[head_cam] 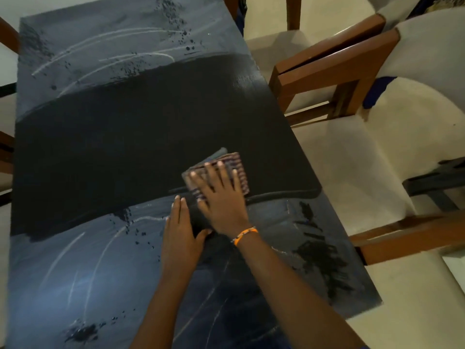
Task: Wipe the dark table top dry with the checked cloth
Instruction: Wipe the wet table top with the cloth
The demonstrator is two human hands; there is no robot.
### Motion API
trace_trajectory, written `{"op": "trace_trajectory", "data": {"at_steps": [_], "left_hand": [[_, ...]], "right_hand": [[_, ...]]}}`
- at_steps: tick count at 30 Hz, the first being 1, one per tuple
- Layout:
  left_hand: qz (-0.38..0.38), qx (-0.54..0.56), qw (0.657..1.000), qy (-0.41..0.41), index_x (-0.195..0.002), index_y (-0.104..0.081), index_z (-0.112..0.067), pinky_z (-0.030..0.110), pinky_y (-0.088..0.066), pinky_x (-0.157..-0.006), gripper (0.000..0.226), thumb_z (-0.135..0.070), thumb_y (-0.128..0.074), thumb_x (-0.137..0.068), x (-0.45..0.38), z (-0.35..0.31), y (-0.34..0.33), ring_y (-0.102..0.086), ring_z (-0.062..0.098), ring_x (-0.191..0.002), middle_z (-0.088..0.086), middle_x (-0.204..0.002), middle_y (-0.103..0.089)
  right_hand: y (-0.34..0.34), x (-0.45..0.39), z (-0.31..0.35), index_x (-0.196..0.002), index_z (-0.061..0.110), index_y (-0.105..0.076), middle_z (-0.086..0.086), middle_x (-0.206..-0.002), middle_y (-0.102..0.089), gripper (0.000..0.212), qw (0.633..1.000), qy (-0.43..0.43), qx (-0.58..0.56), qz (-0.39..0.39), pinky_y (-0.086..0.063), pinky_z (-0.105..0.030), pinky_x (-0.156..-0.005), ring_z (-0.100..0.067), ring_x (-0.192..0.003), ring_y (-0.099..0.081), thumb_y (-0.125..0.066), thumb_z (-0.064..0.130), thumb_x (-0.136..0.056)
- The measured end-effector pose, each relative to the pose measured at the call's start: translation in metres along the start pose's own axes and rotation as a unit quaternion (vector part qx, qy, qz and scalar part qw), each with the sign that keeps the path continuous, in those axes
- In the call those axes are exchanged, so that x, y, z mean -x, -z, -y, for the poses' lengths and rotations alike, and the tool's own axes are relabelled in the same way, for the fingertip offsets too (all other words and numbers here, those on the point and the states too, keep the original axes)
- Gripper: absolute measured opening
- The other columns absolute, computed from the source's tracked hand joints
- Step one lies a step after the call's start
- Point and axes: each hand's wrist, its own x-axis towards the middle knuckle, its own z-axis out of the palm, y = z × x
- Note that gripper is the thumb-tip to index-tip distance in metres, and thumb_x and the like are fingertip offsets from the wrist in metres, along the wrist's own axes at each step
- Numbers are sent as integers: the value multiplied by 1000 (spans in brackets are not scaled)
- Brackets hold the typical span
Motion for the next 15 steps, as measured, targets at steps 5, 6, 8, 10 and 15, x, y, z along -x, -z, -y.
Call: {"op": "trace_trajectory", "data": {"at_steps": [5, 6, 8, 10, 15], "left_hand": [[9, -12, 998, 65, -147, -11, -9, 44, -17, -116, 90, -32, -68, -80, 11, 19, 10, -12, 28, -144, 10, -157, -11], [15, -20, 998, 63, -147, -11, -9, 43, -17, -116, 90, -34, -67, -80, 11, 19, 10, -12, 28, -144, 9, -157, -10], [18, -33, 998, 56, -147, -13, -9, 41, -15, -118, 88, -36, -65, -81, 10, 18, 9, -10, 26, -144, 7, -158, -8], [17, -35, 997, 66, -147, -13, -9, 41, -16, -117, 88, -37, -65, -82, 9, 16, 9, -10, 27, -144, 4, -158, -5], [17, -37, 996, 76, -147, -12, -10, 42, -20, -115, 90, -39, -66, -81, 6, 17, 9, -10, 29, -144, 3, -158, -6]], "right_hand": [[0, 3, 10, -143, 34, -31, 0, -154, -29, 59, 997, 59, -38, -8, 4, -42, -117, -28, -145, -16, -46, 36, -85], [4, 4, -1, -143, 35, -32, 1, -154, -30, 60, 997, 62, -34, -12, 1, -42, -118, -27, -145, -17, -47, 35, -85], [11, 5, -32, -144, 34, -30, 1, -154, -29, 62, 999, 43, -11, -19, -7, -46, -118, -27, -145, -16, -46, 35, -84], [21, 9, -72, -146, 32, -23, -2, -156, -24, 64, 999, -12, 13, -29, -15, -50, -117, -29, -146, -13, -42, 38, -85], [41, 12, -120, -147, 33, -19, -8, -157, -19, 72, 991, -118, 60, -31, -14, -55, -112, -33, -144, -16, -33, 51, -79]]}}
